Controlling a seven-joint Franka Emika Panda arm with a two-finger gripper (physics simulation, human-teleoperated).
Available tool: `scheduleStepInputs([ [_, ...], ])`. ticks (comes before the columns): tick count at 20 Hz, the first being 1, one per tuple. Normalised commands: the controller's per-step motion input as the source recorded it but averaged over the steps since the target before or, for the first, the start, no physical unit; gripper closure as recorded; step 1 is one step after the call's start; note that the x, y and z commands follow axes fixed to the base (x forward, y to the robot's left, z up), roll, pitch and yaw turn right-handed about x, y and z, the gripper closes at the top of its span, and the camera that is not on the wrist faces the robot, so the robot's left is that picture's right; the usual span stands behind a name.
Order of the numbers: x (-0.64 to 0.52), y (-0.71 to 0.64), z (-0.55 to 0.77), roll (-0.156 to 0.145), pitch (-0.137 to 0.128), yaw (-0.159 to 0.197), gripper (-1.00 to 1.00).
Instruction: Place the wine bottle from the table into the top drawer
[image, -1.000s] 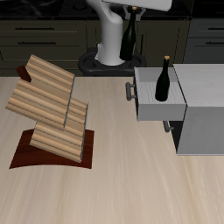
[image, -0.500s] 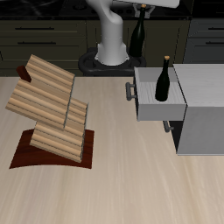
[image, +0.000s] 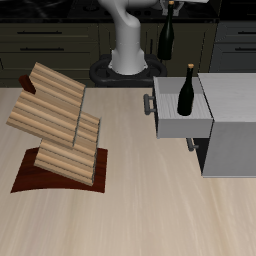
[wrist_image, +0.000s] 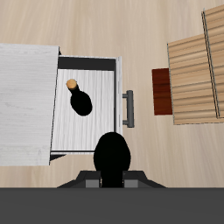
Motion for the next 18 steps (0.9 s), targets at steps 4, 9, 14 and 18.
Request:
scheduleStepInputs([
  [4, -0.06, 0.17, -0.05, 0.029, -0.012, 0.023, 1.0],
  [9, 0.03, 0.21, -0.08, 0.019, 0.011, 0.015, 1.0],
  [14, 0.08, 0.22, -0.03, 0.027, 0.009, 0.027, 1.0],
  [18, 0.2, 0.18, -0.12, -0.013, 0.058, -0.023, 1.0],
])
